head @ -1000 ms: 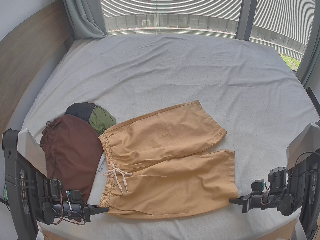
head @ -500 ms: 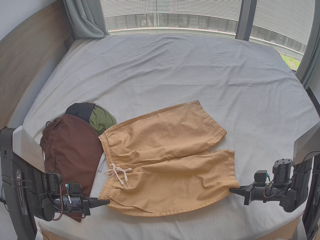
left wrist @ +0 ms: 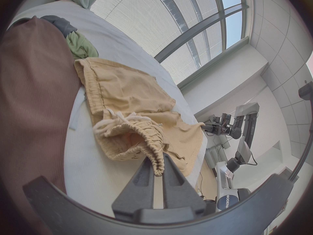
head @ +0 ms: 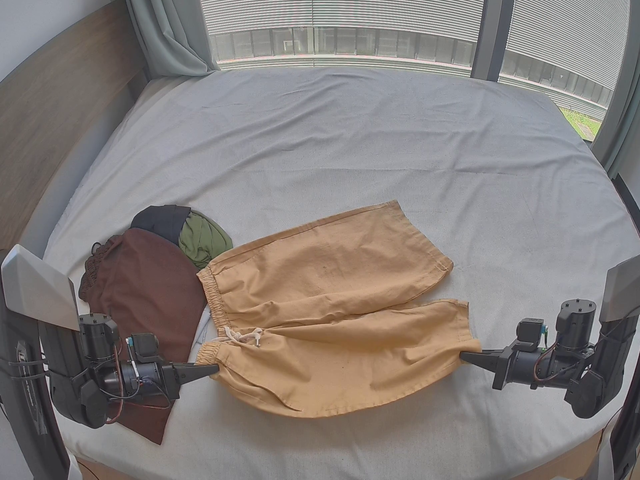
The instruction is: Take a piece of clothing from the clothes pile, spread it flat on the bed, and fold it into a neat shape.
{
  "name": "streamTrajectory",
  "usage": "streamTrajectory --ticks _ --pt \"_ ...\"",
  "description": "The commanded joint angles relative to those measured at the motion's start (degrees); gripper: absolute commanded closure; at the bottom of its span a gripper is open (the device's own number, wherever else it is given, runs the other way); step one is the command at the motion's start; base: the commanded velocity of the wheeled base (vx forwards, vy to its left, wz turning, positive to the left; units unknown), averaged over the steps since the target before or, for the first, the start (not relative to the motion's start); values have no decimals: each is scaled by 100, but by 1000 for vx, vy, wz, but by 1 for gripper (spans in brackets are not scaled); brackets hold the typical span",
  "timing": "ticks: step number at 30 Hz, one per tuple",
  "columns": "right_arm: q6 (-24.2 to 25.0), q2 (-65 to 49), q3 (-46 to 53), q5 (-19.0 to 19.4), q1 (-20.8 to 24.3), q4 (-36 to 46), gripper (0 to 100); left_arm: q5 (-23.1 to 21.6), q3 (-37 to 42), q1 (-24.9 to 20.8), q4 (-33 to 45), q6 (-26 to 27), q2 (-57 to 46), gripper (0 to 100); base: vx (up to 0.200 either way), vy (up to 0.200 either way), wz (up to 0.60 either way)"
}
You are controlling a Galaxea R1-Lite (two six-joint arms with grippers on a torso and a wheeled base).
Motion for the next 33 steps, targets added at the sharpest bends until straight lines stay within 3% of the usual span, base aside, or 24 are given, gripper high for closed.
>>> streamTrajectory --ticks 1,7,15,33 --pt "206 -358 -95 5 37 -3 100 35 -175 14 -8 -92 -166 100 0 0 0" --pt "408 -464 -191 -3 64 -3 100 44 -272 5 -8 -144 -219 100 0 0 0" --pt "417 -499 -209 -3 64 -3 100 615 -386 -118 1 -1041 -676 100 0 0 0" --pt "698 -894 -306 -21 64 -3 100 712 -579 -100 1 -1067 -641 100 0 0 0"
